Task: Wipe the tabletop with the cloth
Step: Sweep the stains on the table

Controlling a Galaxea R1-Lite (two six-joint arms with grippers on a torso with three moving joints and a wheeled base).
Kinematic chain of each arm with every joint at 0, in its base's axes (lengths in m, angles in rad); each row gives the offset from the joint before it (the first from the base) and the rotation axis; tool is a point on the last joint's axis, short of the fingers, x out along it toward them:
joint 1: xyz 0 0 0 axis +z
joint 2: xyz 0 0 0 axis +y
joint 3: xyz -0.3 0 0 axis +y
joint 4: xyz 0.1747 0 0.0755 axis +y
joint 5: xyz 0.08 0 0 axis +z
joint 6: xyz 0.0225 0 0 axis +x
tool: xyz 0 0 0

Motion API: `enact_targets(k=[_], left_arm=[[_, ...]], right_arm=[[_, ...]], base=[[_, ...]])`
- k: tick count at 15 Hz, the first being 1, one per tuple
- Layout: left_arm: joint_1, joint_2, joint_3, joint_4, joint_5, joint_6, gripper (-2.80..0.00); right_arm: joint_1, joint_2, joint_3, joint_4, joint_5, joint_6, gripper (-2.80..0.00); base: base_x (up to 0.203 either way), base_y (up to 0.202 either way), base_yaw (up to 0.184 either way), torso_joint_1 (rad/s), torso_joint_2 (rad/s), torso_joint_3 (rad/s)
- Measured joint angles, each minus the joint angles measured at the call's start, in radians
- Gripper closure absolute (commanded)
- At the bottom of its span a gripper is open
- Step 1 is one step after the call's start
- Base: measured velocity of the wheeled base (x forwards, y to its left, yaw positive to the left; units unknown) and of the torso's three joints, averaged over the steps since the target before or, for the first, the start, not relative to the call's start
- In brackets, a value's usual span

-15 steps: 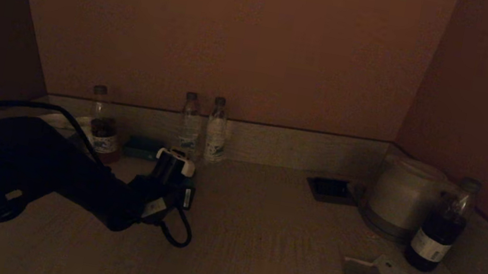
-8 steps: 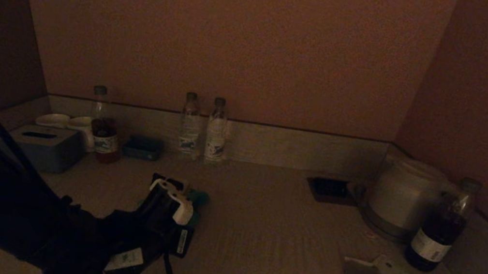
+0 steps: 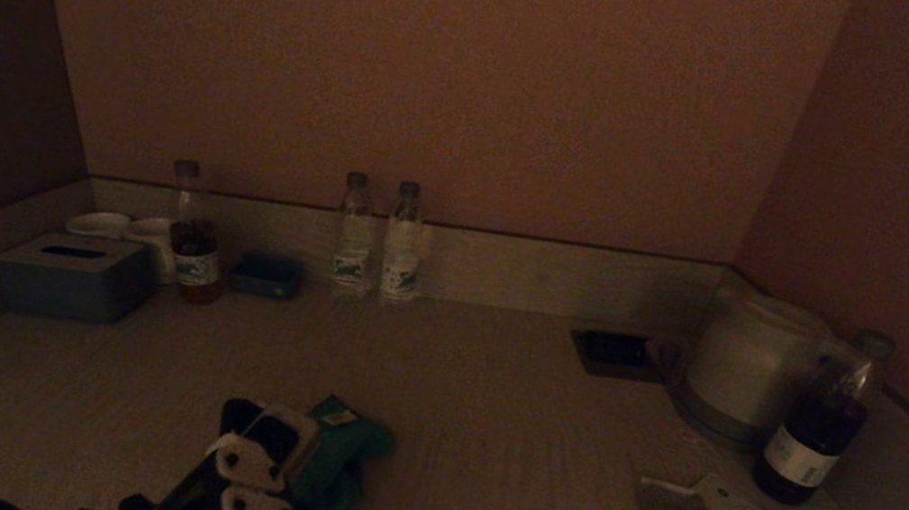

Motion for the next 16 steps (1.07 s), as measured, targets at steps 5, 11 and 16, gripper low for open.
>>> enact_targets(k=[5, 11, 16], left_arm=[[-0.172, -0.220, 0.176, 0.029, 0.035, -0.009, 0.00], [-0.286, -0.563, 0.247, 0.034, 0.037, 0.141, 0.00], [-0.073, -0.640, 0.060, -0.047, -0.055, 0.228, 0.00]], right_arm=[[0.000, 0.000, 0.000, 0.000, 0.000, 0.000, 0.00], [0.000, 0.000, 0.000, 0.000, 0.000, 0.000, 0.00], [0.000, 0.000, 0.000, 0.000, 0.000, 0.000, 0.00]], base=[[0.000, 0.000, 0.000, 0.000, 0.00, 0.000], [0.000, 0.000, 0.000, 0.000, 0.00, 0.000], [0.000, 0.000, 0.000, 0.000, 0.00, 0.000]])
